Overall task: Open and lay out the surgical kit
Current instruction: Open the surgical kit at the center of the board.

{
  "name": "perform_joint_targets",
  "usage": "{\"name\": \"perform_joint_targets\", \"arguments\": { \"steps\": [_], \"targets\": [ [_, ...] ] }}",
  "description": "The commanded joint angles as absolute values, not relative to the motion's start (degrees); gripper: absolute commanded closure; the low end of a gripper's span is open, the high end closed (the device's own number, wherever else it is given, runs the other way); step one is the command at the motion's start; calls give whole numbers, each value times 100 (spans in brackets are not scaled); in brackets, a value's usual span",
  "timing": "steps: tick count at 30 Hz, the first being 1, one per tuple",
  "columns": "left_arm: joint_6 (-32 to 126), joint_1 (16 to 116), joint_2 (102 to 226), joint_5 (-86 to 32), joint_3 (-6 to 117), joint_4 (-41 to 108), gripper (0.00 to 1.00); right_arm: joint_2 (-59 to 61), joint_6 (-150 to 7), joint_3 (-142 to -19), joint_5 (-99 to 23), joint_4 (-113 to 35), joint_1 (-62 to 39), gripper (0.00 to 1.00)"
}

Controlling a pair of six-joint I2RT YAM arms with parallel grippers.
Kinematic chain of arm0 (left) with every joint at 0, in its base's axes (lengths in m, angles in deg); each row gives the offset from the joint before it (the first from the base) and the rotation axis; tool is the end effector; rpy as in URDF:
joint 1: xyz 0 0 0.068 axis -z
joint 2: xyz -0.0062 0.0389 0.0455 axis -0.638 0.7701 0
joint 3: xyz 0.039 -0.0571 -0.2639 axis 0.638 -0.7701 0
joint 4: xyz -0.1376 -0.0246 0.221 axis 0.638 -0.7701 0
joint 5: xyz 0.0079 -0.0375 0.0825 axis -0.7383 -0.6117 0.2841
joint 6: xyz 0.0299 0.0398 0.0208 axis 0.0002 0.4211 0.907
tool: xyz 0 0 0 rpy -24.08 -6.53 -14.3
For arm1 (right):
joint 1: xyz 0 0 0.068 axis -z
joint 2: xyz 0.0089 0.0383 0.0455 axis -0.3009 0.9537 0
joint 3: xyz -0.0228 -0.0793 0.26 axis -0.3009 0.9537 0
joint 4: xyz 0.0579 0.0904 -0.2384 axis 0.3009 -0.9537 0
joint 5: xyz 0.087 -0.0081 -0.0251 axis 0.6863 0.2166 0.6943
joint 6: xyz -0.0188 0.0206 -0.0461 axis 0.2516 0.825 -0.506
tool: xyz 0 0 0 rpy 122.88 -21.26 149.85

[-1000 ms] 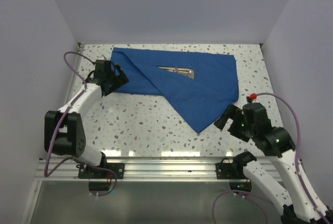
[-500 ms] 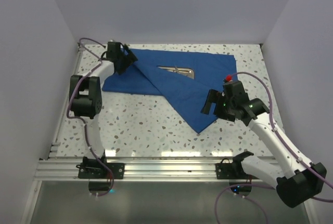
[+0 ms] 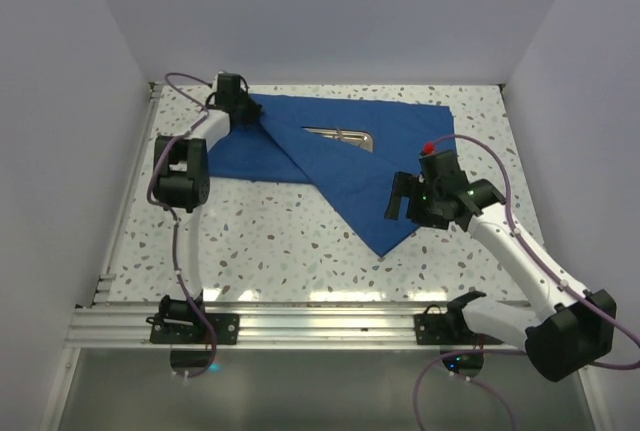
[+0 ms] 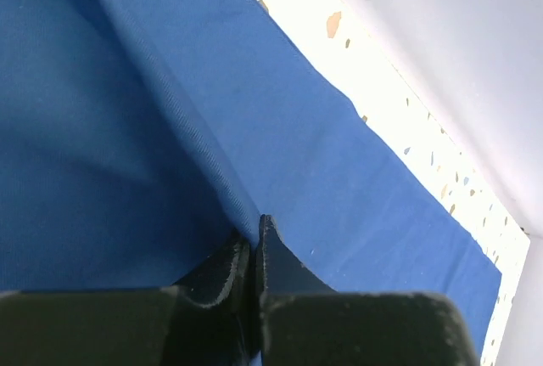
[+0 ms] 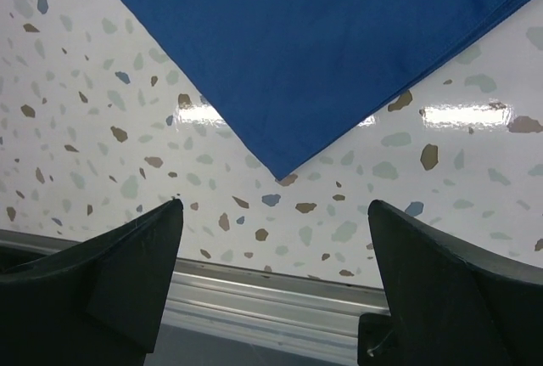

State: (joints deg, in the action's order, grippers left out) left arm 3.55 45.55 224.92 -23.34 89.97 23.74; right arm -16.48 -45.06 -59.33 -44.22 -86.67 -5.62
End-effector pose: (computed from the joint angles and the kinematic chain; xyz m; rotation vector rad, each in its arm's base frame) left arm 0.5368 -0.0583 0.1588 -0.9111 2.1223 -0.6478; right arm 0.1963 0.0846 0.2796 0.2266 2.6045 0.3903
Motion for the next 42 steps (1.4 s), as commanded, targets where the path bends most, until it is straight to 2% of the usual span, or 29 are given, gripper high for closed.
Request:
{"name": "perform_joint_targets", "arguments": {
  "steps": [1, 8, 14, 19, 23, 24, 27, 28, 30, 31, 36, 38, 42],
  "targets": [
    [255, 4623, 22283, -2620, 9199, 2631, 100, -1441, -4937, -6107, -4164, -8428, -595, 6],
    [694, 4738, 21175, -2507, 7787, 2631, 100, -500, -5535, -6027, -3821, -8244, -1219, 2],
    [940, 4755, 20560, -2515, 6924, 2648, 100, 666, -5728, -6255, -4259, -8068, -1948, 2],
    [1186, 4755, 20261, -2542, 6800, 2438, 100, 1433, -5650, -6220, -4637, -7681, -2125, 3],
    [1371, 4755, 20067, -2550, 6808, 2253, 100, 1952, -5518, -6159, -4971, -7444, -2125, 8],
    [1432, 4755, 20032, -2559, 6817, 2174, 100, 2075, -5474, -6124, -5024, -7321, -2133, 11],
    [1547, 4755, 19891, -2594, 6809, 2025, 100, 2260, -5386, -5904, -5024, -7128, -2125, 50],
    [1565, 4755, 19813, -2603, 6791, 1998, 100, 2391, -5351, -5782, -5042, -7118, -2133, 71],
    [1626, 4755, 19716, -2603, 6703, 1945, 100, 2488, -5255, -5650, -4981, -7057, -2125, 86],
    [1644, 4755, 19619, -2621, 6668, 1936, 100, 2506, -5237, -5640, -4981, -7074, -2168, 100],
    [1845, 4755, 19259, -2559, 6527, 1490, 100, 1893, -4886, -5719, -5050, -7844, -2265, 100],
    [1934, 4755, 19013, -2507, 6431, 1269, 100, 1036, -4789, -5833, -5347, -8276, -2257, 100],
    [2083, 4764, 18407, -2498, 5913, 865, 100, -453, -4324, -6395, -6095, -10033, -2257, 100]
  ]
}}
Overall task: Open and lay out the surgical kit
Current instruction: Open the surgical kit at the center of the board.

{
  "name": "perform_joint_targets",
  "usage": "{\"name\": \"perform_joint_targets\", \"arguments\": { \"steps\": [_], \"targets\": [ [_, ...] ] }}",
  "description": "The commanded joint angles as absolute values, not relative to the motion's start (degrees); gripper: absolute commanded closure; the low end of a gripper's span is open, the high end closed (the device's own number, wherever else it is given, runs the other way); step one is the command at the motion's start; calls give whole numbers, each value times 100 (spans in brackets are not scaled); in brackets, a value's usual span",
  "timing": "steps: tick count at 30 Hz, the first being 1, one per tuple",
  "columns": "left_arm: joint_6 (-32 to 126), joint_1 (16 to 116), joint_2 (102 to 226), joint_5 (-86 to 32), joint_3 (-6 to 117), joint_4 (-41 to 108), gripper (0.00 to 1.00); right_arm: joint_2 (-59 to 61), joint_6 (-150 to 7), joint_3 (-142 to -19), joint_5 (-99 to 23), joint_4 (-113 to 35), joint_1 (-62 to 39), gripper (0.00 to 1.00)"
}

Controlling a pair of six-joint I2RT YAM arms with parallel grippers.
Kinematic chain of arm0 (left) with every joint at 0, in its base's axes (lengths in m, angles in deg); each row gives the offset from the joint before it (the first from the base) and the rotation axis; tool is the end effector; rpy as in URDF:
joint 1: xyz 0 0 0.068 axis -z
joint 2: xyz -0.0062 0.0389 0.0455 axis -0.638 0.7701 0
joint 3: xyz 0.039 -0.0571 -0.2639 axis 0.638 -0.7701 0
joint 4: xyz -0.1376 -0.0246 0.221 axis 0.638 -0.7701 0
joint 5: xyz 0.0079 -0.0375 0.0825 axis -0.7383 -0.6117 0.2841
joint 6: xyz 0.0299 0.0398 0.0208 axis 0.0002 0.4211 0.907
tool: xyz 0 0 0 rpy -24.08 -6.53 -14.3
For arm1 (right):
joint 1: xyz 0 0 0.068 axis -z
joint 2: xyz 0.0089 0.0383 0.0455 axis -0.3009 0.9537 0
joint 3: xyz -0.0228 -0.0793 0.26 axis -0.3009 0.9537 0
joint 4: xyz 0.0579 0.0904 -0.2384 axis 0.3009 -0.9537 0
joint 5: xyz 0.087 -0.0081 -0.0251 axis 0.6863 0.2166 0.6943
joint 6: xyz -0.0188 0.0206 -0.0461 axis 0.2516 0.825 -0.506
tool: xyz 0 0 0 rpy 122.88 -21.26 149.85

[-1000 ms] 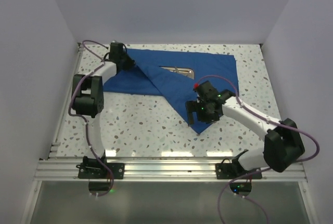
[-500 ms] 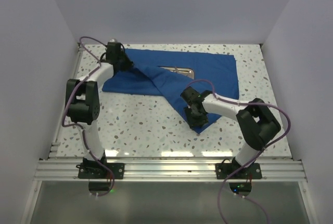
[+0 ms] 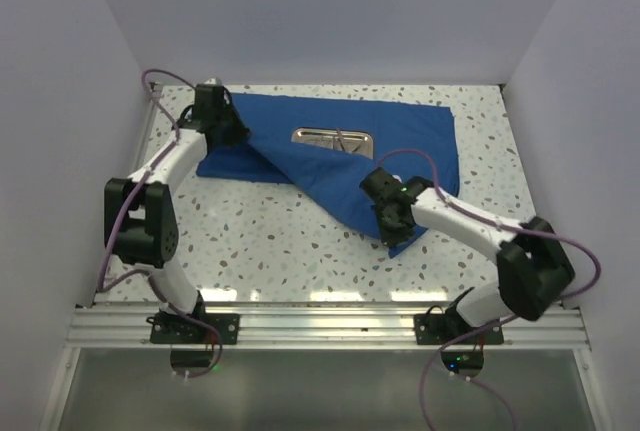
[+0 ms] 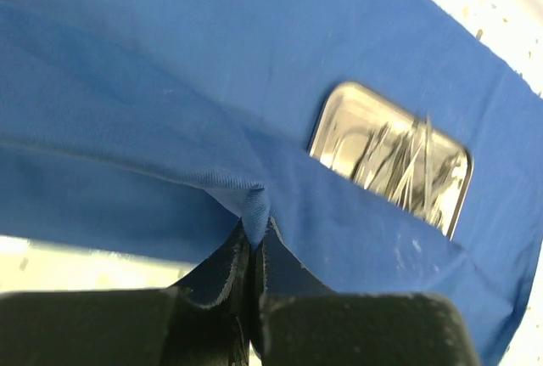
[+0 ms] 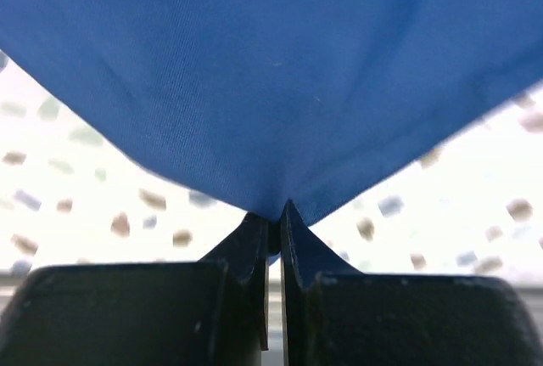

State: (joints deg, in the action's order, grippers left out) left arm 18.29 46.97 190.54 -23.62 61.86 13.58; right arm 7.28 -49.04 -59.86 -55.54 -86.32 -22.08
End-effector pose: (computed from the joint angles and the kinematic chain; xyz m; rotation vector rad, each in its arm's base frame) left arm 0.4014 -0.0546 0.2559 -0.6153 2.2674 -0.5107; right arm 0.2095 0.1650 0.1905 -0.2333 2.8839 -0.0663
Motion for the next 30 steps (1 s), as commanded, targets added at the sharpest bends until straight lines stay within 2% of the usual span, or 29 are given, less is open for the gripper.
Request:
{"name": "perform_joint_targets", "arguments": {
  "steps": [1, 8, 16, 19, 20, 22, 23, 24, 25, 26, 30],
  "targets": [
    [2101, 4773, 18136, -2480, 5773, 794, 100, -647, -4192, -6674, -6306, -10340, -2248, 100],
    [1917, 4939, 16632, -2577, 3892, 364, 100, -1764, -3128, -7161, -7089, -12292, -2257, 100],
    [1618, 5089, 14768, -2691, 2354, -778, 100, -2572, -2293, -6651, -7144, -12998, -2248, 100],
    [1539, 5089, 14285, -2814, 2098, -1323, 80, -2600, -2142, -6589, -7133, -12998, -2239, 100],
    [1443, 5089, 14179, -2875, 2063, -1647, 73, -2557, -2230, -6633, -7169, -12989, -2230, 97],
    [1372, 5089, 13863, -3111, 2053, -1982, 69, -2469, -2309, -6905, -7256, -12998, -2230, 62],
    [1276, 5089, 13757, -3200, 2088, -2314, 61, -2364, -2362, -7028, -7318, -12998, -2230, 34],
    [1257, 5098, 13547, -3270, 2254, -2457, 57, -2328, -2371, -7299, -7371, -12998, -2221, 12],
    [1222, 5089, 13458, -3349, 2377, -2615, 34, -2284, -2380, -7432, -7415, -12998, -2230, 6],
    [1152, 5089, 13379, -3350, 2509, -2930, 1, -2205, -2380, -7572, -7511, -12980, -2230, 2],
    [1169, 5089, 13378, -3132, 3291, -3337, 0, -1933, -2432, -8266, -7792, -12893, -2230, 2]
  ]
}}
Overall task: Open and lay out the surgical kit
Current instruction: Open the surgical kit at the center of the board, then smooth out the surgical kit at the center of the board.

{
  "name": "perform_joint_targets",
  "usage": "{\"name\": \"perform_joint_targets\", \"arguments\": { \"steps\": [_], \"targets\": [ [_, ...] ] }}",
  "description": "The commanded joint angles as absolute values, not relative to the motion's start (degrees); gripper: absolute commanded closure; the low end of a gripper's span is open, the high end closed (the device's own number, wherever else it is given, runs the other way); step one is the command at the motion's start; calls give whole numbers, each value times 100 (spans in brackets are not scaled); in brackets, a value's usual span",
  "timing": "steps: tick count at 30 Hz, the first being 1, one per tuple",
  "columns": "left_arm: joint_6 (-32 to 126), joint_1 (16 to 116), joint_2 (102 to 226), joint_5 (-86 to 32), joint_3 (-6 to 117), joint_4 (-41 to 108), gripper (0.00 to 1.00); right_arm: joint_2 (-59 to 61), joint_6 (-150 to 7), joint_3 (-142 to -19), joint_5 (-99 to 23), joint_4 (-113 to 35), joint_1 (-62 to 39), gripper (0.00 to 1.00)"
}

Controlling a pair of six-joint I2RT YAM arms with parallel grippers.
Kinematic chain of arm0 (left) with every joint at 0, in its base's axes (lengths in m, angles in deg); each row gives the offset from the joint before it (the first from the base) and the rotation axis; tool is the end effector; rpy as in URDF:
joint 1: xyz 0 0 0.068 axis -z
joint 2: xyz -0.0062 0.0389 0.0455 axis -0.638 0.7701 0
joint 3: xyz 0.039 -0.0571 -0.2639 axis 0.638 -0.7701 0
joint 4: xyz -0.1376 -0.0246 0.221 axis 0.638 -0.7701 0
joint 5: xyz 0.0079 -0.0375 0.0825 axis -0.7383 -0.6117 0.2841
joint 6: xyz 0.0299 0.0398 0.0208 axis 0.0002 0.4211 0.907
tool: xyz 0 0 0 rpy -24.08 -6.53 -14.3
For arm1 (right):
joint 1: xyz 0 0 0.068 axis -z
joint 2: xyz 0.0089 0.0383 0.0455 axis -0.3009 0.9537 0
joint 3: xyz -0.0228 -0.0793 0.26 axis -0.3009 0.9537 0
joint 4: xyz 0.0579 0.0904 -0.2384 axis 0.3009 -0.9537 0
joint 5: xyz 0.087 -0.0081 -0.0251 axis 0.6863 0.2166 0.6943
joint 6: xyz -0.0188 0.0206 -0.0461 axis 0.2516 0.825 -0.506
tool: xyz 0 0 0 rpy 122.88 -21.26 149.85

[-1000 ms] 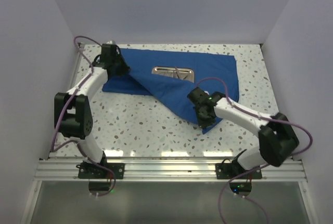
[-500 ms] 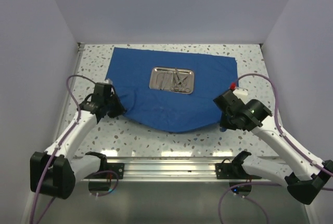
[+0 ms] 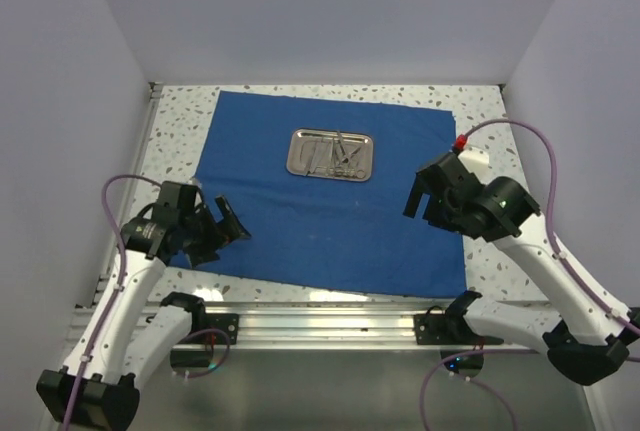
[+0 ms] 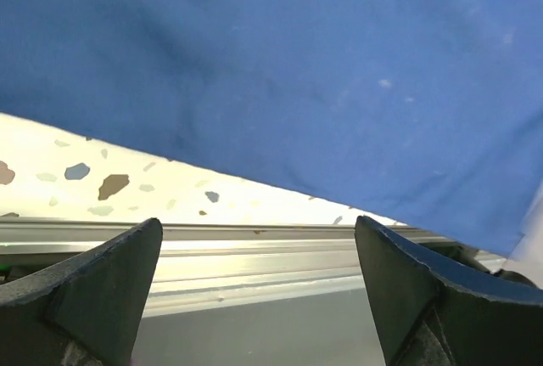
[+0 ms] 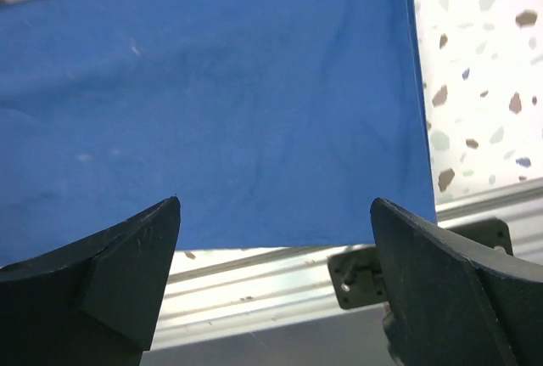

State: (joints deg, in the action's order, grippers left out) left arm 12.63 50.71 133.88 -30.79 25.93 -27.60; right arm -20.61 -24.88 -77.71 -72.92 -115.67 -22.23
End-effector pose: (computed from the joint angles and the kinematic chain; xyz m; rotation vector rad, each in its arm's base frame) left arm 0.1292 -0.0327 0.2525 -0.7457 2.6496 -0.5764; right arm 0.1314 0.0877 0.3626 0.4421 2.4457 0.0089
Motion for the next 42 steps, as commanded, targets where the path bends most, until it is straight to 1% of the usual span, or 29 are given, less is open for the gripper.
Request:
{"name": "perform_joint_targets", "arguments": {
  "steps": [1, 4, 5, 7, 8, 9, 10, 11, 12, 13, 14, 15, 17, 19, 20, 23, 24, 26, 27, 29, 30, 31, 34, 35, 36, 37, 39, 42],
  "targets": [
    [1213, 5098, 13439, -3009, 3388, -3337, 0, -1880, -2511, -8338, -7845, -12805, -2221, 2],
    [1424, 5098, 13913, -2640, 3512, -2978, 0, -1695, -2748, -8365, -7838, -12261, -2195, 2],
    [1555, 5098, 14088, -2586, 3521, -2594, 0, -1634, -3019, -8339, -7698, -11764, -2012, 2],
    [1661, 5089, 14738, -2490, 3591, -2153, 0, -1414, -3284, -8032, -6856, -11155, -1722, 2],
    [1809, 5054, 14993, -2454, 3661, -1672, 0, -1318, -3555, -7857, -6348, -10465, -1146, 2],
    [1907, 5045, 15535, -2402, 3784, -1450, 0, -1169, -3610, -7664, -5925, -10153, -871, 2],
    [2003, 5028, 15836, -2201, 4081, -1265, 0, -854, -3654, -7331, -5225, -9846, -616, 2],
    [2196, 4932, 16135, -2103, 4267, -959, 0, -616, -3741, -7215, -5053, -9286, -282, 3],
    [2302, 4853, 16730, -2067, 4669, -834, 0, -396, -3768, -7179, -4973, -9124, -157, 5],
    [2407, 4765, 17023, -2093, 4864, -693, 1, -150, -3821, -7239, -4920, -8991, -52, 6],
    [2556, 4625, 17295, -2111, 5057, -448, 3, 392, -3926, -7335, -4902, -8842, 158, 7],
    [2628, 4536, 17803, -2146, 5416, -359, 3, 623, -3962, -7563, -4901, -8788, 265, 9],
    [2794, 4369, 18263, -2321, 5691, -139, 6, 1255, -3997, -7784, -4701, -8587, 667, 12],
    [2813, 4325, 18782, -2305, 5954, -252, 7, 1608, -3962, -8091, -4612, -8446, 898, 18],
    [2804, 4333, 18862, -2313, 5921, -261, 8, 1767, -3953, -8223, -4594, -8341, 1116, 19],
    [2647, 4359, 18653, -2313, 5088, 132, 9, 2504, -4032, -8829, -4646, -8217, 1390, 20],
    [2602, 4351, 18408, -2261, 4581, 221, 8, 2898, -4058, -9222, -4690, -8217, 1443, 20],
    [2471, 4360, 18187, -2190, 4165, 345, 7, 3392, -4155, -9681, -4708, -8312, 1557, 20],
    [2444, 4360, 18029, -2147, 3841, 354, 7, 3890, -4207, -10162, -4673, -8322, 1567, 20],
    [2400, 4360, 17940, -2041, 3645, 311, 6, 4411, -4400, -10770, -4682, -8549, 1575, 20],
    [2382, 4360, 17905, -2041, 3505, 319, 6, 4709, -4454, -11321, -4664, -8612, 1567, 19],
    [2365, 4360, 17922, -2075, 3452, 302, 6, 5182, -4515, -11605, -4664, -8699, 1558, 18],
    [2155, 4412, 17992, -2268, 3206, 319, 5, 6062, -4647, -12529, -4594, -8980, 1567, 17],
    [2101, 4447, 18010, -2321, 3135, 310, 5, 6231, -4656, -12731, -4559, -9086, 1575, 17],
    [2040, 4491, 18036, -2365, 2969, 275, 0, 6381, -4674, -13107, -4550, -9104, 1567, 17],
    [1935, 4631, 18028, -2435, 2881, 240, 0, 6696, -4683, -13302, -4376, -9157, 1575, 17],
    [1838, 4781, 17905, -2524, 2617, 153, 0, 6944, -4691, -13698, -4129, -9079, 1575, 16],
    [1706, 4948, 17589, -2665, 2545, -58, 0, 7348, -4788, -14295, -3716, -9043, 1575, 15]
  ]
}}
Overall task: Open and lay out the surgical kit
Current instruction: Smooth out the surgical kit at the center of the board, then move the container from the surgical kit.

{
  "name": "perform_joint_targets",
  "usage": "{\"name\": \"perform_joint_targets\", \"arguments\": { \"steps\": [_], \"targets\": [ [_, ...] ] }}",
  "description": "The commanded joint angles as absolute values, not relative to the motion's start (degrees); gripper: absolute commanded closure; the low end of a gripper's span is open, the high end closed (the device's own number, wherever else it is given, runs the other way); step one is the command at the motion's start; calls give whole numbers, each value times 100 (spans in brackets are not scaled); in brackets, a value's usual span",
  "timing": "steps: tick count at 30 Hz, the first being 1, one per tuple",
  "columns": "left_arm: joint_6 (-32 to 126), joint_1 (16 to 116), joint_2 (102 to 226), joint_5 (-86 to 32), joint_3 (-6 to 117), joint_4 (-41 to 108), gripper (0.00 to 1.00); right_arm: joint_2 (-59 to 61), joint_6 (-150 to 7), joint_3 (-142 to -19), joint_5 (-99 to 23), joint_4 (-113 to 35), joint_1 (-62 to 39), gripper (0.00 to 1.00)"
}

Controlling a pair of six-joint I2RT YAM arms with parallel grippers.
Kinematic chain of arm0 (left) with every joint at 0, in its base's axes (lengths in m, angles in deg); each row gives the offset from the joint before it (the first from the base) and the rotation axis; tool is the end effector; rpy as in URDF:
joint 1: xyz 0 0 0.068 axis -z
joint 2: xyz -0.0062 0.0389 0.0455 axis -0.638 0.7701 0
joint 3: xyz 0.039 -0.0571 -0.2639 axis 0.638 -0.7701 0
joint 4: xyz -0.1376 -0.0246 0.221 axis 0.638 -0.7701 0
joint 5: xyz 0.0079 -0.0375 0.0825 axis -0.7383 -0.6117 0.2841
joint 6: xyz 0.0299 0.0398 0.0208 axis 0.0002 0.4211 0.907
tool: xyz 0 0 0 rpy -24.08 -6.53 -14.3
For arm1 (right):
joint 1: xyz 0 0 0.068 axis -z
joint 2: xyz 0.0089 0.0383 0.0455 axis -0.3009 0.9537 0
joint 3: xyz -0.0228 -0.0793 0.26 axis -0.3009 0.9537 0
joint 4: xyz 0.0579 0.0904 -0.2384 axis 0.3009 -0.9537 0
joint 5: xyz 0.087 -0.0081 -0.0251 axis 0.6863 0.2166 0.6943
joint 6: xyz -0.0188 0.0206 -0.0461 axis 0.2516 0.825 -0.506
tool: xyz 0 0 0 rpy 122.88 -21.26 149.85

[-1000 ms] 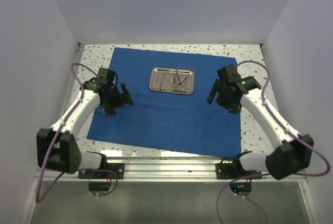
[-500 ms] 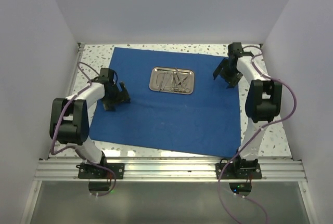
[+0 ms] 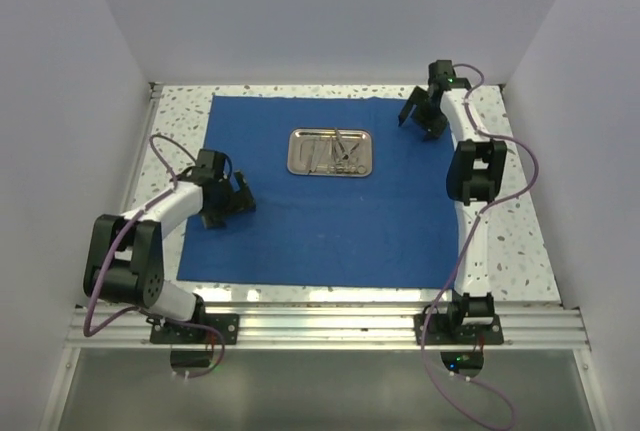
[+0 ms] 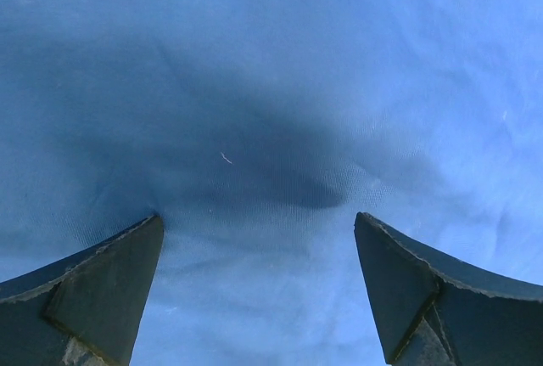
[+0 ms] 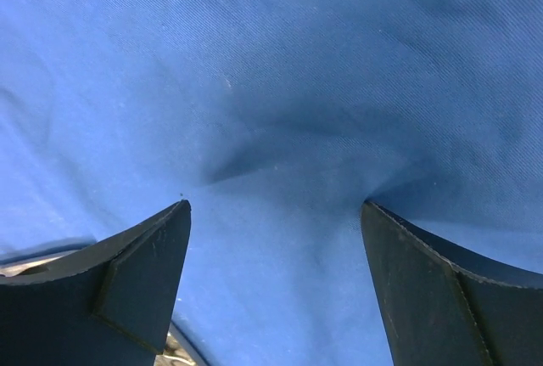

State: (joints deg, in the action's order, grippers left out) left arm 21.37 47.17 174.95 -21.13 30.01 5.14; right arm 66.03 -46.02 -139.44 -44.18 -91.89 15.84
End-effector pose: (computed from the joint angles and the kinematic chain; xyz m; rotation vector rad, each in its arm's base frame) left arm 0.2713 -0.0372 0.1655 -0.6851 2.6742 -0.2677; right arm 0.5380 0.0164 0.1729 0.7143 2.6189 0.2061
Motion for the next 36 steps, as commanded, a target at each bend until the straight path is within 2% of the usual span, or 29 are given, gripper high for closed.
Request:
{"name": "perform_joint_targets", "arguments": {
  "steps": [1, 7, 11, 16, 19, 21, 22, 23, 25, 26, 28, 32, 36],
  "targets": [
    [1679, 4966, 17510, -2647, 2615, -242, 0, 7393, -4805, -14384, -3671, -9069, 1584, 14],
    [1678, 4966, 17473, -2401, 4274, -831, 0, 6533, -4920, -13797, -3565, -8753, 1593, 14],
    [2021, 4957, 18306, -2094, 6283, -999, 0, 5280, -4903, -13079, -3942, -8666, 1593, 12],
    [2364, 4957, 19283, -2234, 7615, -728, 0, 4319, -4727, -12321, -3672, -8173, 1480, 12],
    [2295, 4957, 19933, -2610, 7968, -438, 2, 3949, -4648, -11846, -3487, -7971, 1278, 21],
    [2233, 4975, 20294, -2796, 8004, -218, 7, 3869, -4621, -11540, -3425, -7935, 1146, 32],
    [2163, 5001, 20400, -2971, 8012, 0, 13, 3860, -4621, -11468, -3390, -7935, 1084, 37],
    [2128, 5010, 20583, -3051, 8013, 116, 17, 3903, -4638, -11415, -3390, -7979, 944, 53],
    [2075, 5063, 20743, -3226, 8056, 335, 29, 4017, -4743, -11388, -3460, -8136, 681, 62],
    [2066, 5098, 20900, -3253, 8152, 371, 32, 4105, -4788, -11432, -3547, -8181, 583, 69],
    [2101, 5177, 21120, -3289, 8302, 372, 36, 4255, -4849, -11511, -3688, -8400, 355, 72],
    [2233, 5353, 21454, -3219, 8925, 144, 37, 4668, -4858, -11844, -4241, -8866, 204, 73],
    [2303, 5432, 21648, -3192, 9199, 20, 38, 5019, -4867, -12064, -4663, -9095, 204, 68]
  ]
}}
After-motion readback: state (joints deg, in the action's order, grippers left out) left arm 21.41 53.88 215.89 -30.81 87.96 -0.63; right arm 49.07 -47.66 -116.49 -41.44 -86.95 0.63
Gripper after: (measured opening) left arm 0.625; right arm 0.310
